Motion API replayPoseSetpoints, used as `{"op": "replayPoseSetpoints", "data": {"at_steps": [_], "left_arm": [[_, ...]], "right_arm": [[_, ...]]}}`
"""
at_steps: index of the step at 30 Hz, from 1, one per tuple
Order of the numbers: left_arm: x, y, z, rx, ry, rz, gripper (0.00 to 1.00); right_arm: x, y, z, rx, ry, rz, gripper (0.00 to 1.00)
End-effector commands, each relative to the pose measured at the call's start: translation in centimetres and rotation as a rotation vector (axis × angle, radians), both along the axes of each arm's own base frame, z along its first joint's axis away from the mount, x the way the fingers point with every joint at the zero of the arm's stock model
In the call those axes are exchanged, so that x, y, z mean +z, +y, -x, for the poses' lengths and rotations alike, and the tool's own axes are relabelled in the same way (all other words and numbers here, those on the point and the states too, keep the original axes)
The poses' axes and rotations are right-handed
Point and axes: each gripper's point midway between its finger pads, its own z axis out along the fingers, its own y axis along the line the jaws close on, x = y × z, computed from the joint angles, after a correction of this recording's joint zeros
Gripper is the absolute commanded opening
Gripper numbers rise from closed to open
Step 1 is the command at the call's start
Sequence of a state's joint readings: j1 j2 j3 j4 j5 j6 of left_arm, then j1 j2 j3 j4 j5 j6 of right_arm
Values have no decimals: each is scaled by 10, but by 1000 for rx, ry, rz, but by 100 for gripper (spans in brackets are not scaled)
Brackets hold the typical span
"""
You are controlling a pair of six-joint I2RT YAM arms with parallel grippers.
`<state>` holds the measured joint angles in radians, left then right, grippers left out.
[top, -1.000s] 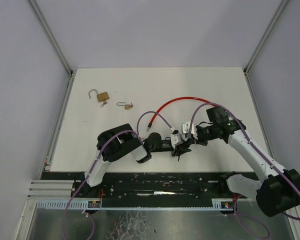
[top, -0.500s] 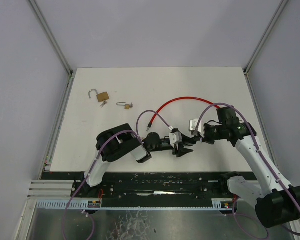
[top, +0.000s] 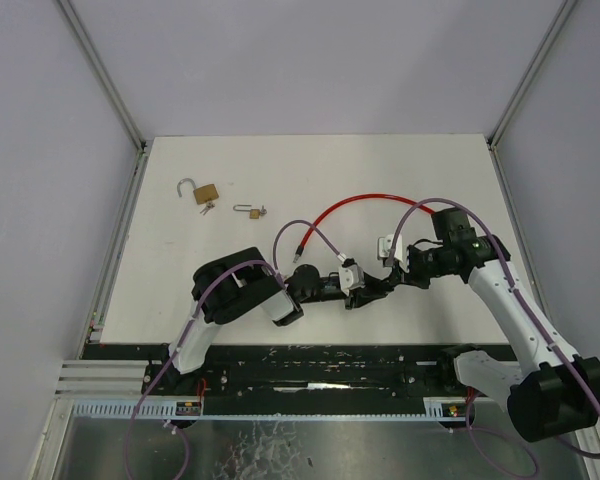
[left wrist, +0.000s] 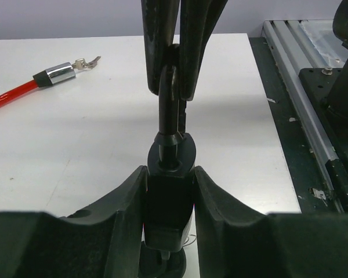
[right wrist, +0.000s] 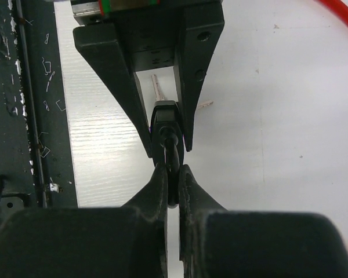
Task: Lock with the key
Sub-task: Lock the lock.
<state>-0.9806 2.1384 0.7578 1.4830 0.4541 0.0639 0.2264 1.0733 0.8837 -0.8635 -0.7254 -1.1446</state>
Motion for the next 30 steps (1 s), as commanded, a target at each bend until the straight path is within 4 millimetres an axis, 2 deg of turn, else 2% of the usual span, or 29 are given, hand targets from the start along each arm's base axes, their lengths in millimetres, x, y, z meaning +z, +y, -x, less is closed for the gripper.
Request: {"op": "replayPoseSetpoints", "data": {"at_steps": [1, 5, 8, 10, 13, 16, 20, 27, 30], "left_arm": [[25, -8, 7, -73, -96, 64, 1], [22, -11, 8, -106, -93, 55, 0], [19, -13, 6, -115, -91, 44, 0], [15, -15, 5, -121, -84, 32, 0], [11, -17, -3, -81, -72, 25, 0], [10, -15, -14, -25, -70, 19, 0], [8, -15, -17, -7, -65, 11, 0], [5, -15, -20, 13, -58, 3, 0], [4, -16, -20, 17, -61, 0, 0]], "right_arm": [[25, 10, -10, 32, -57, -62, 0], [15, 7, -9, 34, -11, -29, 1], [1, 3, -7, 48, 62, 13, 11], [-4, 1, -7, 41, 96, 32, 12], [-10, -2, -11, 18, 115, 51, 12], [-13, -2, -12, 1, 135, 53, 7], [-23, 1, -12, -11, 187, 45, 0], [-32, 6, -9, -7, 269, 31, 0], [-43, 3, -6, -12, 308, 52, 0]]}}
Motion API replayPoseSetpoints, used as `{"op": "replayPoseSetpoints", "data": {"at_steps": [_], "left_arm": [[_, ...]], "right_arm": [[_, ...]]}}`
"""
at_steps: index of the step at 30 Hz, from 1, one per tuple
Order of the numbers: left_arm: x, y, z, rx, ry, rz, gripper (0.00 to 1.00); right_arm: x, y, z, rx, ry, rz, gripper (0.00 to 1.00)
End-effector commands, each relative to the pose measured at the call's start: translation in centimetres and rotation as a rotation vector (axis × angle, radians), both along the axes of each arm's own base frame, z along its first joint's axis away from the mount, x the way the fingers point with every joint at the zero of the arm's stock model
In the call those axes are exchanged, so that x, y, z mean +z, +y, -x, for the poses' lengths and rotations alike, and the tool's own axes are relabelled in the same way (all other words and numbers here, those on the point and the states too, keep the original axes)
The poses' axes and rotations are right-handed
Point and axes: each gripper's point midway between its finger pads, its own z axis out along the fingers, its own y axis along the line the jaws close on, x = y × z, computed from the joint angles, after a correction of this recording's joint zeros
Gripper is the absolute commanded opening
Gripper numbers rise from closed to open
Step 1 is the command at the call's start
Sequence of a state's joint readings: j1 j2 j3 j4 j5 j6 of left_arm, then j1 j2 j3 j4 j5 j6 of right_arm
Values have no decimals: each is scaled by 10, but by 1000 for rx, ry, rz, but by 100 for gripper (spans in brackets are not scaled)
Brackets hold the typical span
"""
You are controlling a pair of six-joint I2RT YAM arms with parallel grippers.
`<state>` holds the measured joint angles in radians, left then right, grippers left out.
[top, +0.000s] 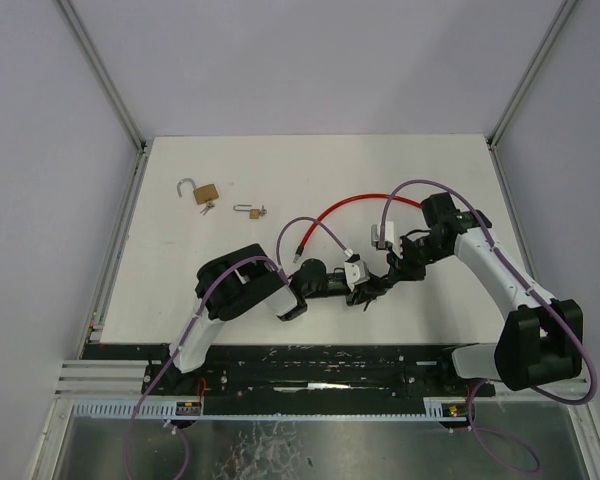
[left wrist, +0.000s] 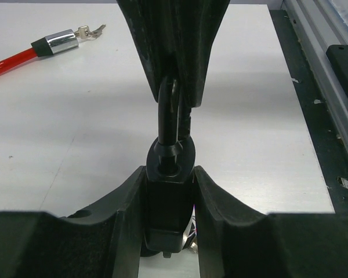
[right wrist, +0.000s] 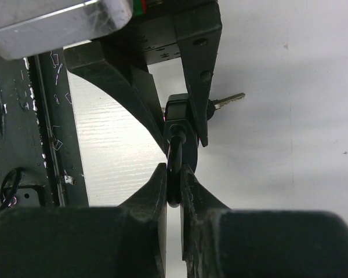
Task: Lock with the key
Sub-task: Lock the lock.
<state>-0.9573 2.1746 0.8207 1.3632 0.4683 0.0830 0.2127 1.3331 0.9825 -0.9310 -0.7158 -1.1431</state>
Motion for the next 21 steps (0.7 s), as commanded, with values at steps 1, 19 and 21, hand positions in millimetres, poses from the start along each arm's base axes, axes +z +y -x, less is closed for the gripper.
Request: {"op": "replayPoseSetpoints", "data": {"at_steps": [1, 19, 21], "left_arm": [[28, -11, -4, 3, -96, 77, 0], [22, -11, 5, -36, -92, 64, 0], [22, -11, 5, -37, -92, 62, 0]], "right_arm": [[-17, 4, 7, 0, 98, 4, 0], [-14, -3, -8, 0, -37, 85, 13], [-5, -8, -14, -13, -93, 78, 25]]}}
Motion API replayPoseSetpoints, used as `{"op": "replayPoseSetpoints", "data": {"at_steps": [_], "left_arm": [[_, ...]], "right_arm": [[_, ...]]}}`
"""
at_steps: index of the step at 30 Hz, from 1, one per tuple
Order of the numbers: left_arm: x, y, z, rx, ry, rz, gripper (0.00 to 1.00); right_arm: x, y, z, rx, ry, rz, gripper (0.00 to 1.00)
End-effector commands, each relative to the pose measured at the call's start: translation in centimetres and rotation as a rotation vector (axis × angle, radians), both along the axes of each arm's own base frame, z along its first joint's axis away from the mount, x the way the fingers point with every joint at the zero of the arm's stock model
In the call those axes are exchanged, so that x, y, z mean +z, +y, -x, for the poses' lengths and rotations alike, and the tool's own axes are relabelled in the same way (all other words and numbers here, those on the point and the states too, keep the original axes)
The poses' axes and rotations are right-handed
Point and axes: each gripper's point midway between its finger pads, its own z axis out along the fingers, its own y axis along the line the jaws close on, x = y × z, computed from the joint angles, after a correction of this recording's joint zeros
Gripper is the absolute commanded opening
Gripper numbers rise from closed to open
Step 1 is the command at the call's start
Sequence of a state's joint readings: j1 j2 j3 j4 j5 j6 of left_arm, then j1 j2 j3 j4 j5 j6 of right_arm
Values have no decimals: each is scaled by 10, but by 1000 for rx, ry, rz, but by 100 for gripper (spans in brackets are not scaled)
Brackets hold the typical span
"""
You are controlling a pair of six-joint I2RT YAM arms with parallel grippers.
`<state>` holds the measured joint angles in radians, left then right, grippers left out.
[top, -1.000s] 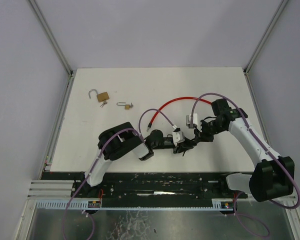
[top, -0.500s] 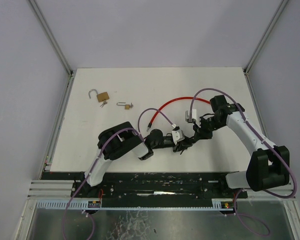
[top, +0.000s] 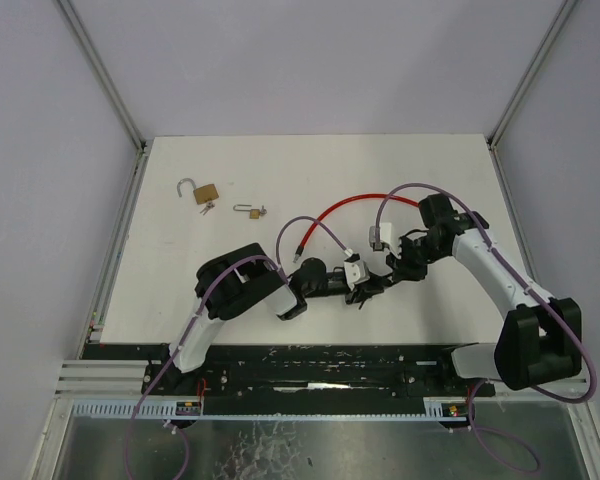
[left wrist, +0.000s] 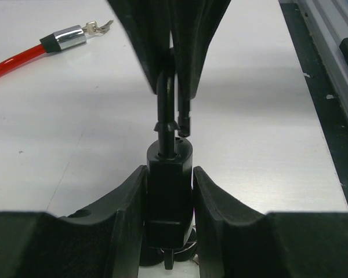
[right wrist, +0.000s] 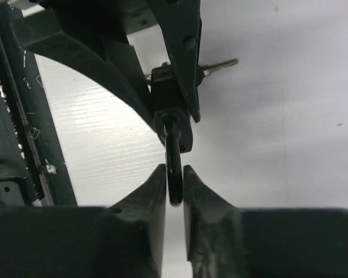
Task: Lock with the key
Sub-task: Lock the lock.
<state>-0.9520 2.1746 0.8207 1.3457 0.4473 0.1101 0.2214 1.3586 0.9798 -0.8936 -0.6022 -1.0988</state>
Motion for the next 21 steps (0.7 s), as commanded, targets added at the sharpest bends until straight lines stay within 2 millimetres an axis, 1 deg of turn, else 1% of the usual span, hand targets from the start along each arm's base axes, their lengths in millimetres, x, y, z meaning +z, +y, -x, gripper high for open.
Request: {"op": "replayPoseSetpoints", "data": {"at_steps": [1, 3, 6, 9, 13, 16, 18, 21], "left_arm": [[26, -14, 12, -65, -77, 80, 0], [26, -14, 12, -63, -77, 79, 0], [26, -14, 11, -61, -77, 78, 0], [26, -13, 12, -60, -78, 80, 0], [27, -13, 11, -56, -78, 83, 0], [28, -13, 11, -55, -78, 86, 0], [28, -13, 11, -56, -78, 87, 0], [28, -13, 11, -58, -79, 89, 0]], "right_arm": [[14, 4, -6, 37, -112, -31, 30], [24, -1, -9, 22, -148, -45, 39], [33, -6, -8, 25, -175, -71, 45], [31, -12, -5, 35, -182, -69, 46], [25, -20, 8, 50, -118, -76, 47], [10, -24, 24, 69, -16, -73, 47], [-7, -26, 31, 63, 44, -56, 47], [-25, -32, 24, 17, 39, -18, 47]]}}
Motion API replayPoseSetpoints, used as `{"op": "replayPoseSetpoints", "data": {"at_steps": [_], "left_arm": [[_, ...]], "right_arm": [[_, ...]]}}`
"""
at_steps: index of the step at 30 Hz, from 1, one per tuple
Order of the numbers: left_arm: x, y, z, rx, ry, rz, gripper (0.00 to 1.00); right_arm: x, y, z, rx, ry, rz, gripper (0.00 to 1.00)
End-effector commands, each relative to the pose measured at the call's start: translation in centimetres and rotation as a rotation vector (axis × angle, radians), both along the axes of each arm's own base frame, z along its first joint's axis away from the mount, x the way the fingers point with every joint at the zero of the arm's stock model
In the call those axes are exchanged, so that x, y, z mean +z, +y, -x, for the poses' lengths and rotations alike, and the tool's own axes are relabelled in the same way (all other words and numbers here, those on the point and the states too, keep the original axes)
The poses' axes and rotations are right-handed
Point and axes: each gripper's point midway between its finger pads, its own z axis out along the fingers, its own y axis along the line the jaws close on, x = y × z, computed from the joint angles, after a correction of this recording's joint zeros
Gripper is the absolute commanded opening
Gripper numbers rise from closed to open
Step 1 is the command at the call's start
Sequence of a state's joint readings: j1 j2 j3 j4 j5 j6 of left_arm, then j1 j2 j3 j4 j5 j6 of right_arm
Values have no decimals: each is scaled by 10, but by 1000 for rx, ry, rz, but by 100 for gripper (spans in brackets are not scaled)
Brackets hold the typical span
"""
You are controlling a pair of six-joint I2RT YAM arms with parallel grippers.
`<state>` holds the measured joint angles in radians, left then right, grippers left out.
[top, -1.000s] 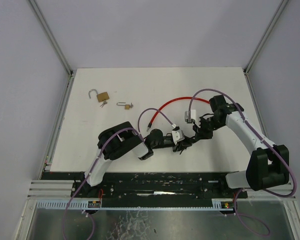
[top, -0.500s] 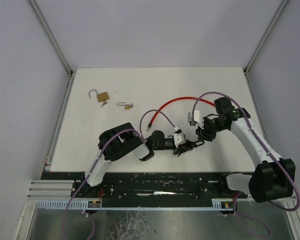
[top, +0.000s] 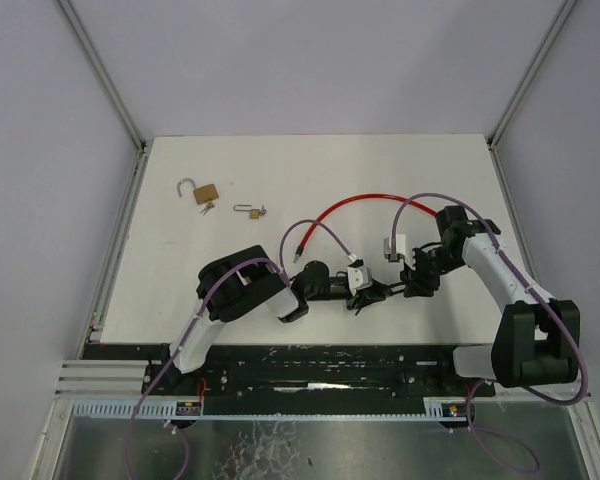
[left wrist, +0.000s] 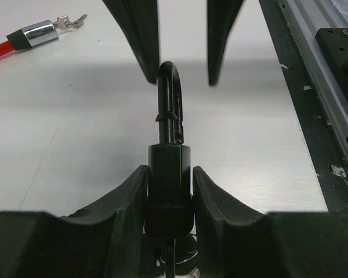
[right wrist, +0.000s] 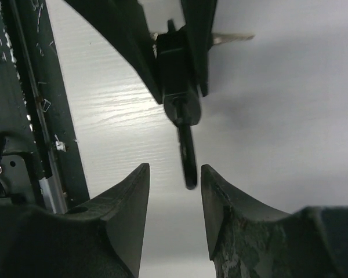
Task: Lock with the key
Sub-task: Lock the lock.
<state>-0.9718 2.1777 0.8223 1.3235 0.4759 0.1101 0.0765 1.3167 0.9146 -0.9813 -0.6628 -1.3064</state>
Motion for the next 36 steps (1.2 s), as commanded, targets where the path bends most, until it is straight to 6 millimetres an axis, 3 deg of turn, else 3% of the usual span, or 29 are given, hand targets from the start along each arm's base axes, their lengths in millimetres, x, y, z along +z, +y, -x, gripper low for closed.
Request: {"op": "replayPoseSetpoints", "data": {"at_steps": [1, 5, 15, 17, 19, 21, 24, 28, 32, 36], "left_arm": [[35, -9, -3, -12, -90, 111, 0], [34, -9, -2, -14, -89, 110, 0], [35, -9, -1, -23, -88, 113, 0], [35, -9, -1, -24, -88, 112, 0], [35, -9, 0, -26, -89, 113, 0], [36, -9, 1, -30, -87, 115, 0], [38, -10, 3, -42, -83, 124, 1], [40, -10, 7, -67, -81, 131, 27], [40, -12, 12, -93, -79, 132, 37], [39, -12, 13, -102, -76, 130, 41]], "right_arm": [[-22, -6, 5, -24, 35, 30, 47], [-28, -7, -7, -44, -11, 41, 45], [-28, -6, -12, -26, -94, 30, 36], [-30, -7, -13, -28, -88, 36, 29], [-31, -7, -14, -34, -83, 35, 12], [-28, -6, -14, -34, -83, 29, 1], [-15, -3, -11, -13, -87, 10, 0], [12, 3, -11, -3, -117, -23, 0], [34, 10, -11, 4, -105, -63, 0], [33, 14, -7, 15, -97, -50, 0]]}}
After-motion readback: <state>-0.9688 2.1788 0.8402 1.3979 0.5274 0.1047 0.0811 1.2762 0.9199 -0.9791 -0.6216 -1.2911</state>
